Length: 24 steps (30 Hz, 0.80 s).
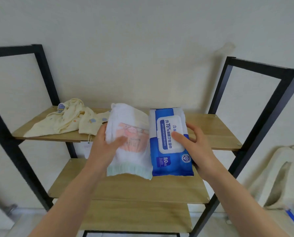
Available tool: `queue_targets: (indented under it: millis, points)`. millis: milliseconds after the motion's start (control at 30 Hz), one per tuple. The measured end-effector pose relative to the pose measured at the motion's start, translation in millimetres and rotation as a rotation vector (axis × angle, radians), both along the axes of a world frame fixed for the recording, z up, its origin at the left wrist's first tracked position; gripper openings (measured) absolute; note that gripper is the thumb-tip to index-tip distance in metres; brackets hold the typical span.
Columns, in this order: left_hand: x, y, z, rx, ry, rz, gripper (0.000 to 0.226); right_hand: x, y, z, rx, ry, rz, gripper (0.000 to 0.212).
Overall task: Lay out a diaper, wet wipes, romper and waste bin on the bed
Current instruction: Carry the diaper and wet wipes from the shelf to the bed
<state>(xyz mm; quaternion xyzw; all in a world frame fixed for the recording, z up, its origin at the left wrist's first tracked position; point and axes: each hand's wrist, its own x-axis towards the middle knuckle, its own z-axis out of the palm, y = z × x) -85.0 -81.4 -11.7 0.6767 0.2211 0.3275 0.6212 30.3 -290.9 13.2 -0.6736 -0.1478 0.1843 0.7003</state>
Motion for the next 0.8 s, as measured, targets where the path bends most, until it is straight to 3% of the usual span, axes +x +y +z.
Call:
queue_targets:
  millis: [200,400,800]
  points:
    - [-76,-40,-28,-0.047,0.021,0.192,0.036,-36,-25,-31,0.077,0.132,0.088,0.055]
    - [-150,-89,-77,-0.179,0.03,0.457,0.036,-72,-42,-72,-0.006,0.055,0.212,0.071]
    - [-244,-178,-167,-0.344,0.18,0.748,0.03,-142,-41,-163,-0.193,0.162,0.501,0.057]
